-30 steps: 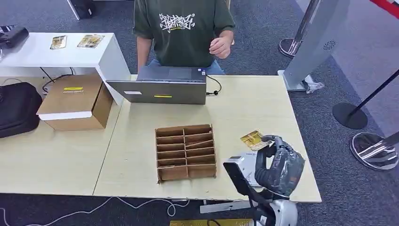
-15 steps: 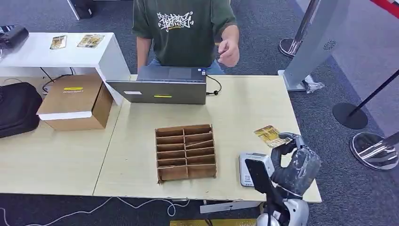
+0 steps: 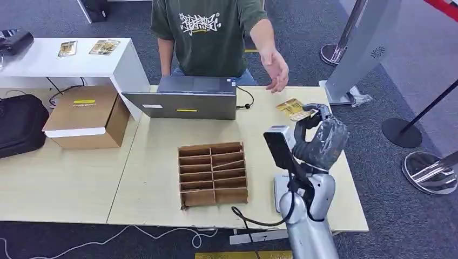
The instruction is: Pass the card to the sensor for recognition and then transmit it.
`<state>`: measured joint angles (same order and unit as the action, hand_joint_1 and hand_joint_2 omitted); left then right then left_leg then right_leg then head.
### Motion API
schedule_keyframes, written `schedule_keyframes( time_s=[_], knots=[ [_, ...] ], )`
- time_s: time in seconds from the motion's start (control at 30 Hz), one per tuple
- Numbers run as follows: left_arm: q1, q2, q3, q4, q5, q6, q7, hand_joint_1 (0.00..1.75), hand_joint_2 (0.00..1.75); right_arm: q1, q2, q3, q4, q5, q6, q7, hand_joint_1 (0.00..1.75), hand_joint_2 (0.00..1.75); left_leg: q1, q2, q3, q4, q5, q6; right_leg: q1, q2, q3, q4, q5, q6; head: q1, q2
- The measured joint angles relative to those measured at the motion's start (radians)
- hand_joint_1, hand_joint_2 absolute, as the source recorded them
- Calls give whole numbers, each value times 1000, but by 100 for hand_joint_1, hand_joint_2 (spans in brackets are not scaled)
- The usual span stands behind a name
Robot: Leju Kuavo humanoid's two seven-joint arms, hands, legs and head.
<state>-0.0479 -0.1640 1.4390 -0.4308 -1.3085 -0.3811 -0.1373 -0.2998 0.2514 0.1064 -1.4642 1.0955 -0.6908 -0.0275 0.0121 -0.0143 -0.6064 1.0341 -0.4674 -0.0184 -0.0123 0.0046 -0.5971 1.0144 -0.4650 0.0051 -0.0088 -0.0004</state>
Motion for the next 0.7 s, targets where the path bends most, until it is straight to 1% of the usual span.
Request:
schedule_keyframes(
  time_s=[0.1, 0.23, 0.3, 0.47, 0.6, 0.7],
  knots=[
    [-7, 21, -29, 32, 0, 16, 5, 0, 175, -89, 25, 10, 87, 42, 3, 39, 175, 175, 0, 0, 0, 0, 1, 0, 0, 0, 0, 1, 0, 0, 0, 0],
    [-12, 35, -64, 64, 0, 24, 9, 0, 175, -196, 54, 29, 210, 121, 10, 94, 175, 175, 0, 0, 0, 0, 1, 0, 0, 0, -1, 1, 0, 0, 0, 0],
    [-12, 39, -74, 75, 0, 25, 12, 0, 175, -246, 55, 39, 272, 145, 7, 110, 175, 175, 0, 0, -1, 0, 1, 0, 0, 0, 0, 1, 0, 0, 0, 0],
    [-13, 48, -94, 93, 0, 29, 15, 0, 175, -316, 55, 53, 377, 182, 5, 129, 175, 175, 0, 0, -1, 0, 1, 0, 0, 0, 0, 0, 0, 0, 0, 0],
    [-16, 56, -112, 107, 0, 31, 16, 0, 175, -398, 55, 67, 495, 271, 5, 181, 175, 175, 0, -1, -1, 0, 1, 0, 0, 0, 0, 0, 0, 0, 0, 0],
    [-17, 61, -117, 116, 0, 30, 18, 0, 175, -458, 55, 76, 585, 309, 2, 207, 175, 175, 0, -1, -1, 0, 1, 0, 0, 0, 0, 0, 0, 0, 0, 0]
  ],
)
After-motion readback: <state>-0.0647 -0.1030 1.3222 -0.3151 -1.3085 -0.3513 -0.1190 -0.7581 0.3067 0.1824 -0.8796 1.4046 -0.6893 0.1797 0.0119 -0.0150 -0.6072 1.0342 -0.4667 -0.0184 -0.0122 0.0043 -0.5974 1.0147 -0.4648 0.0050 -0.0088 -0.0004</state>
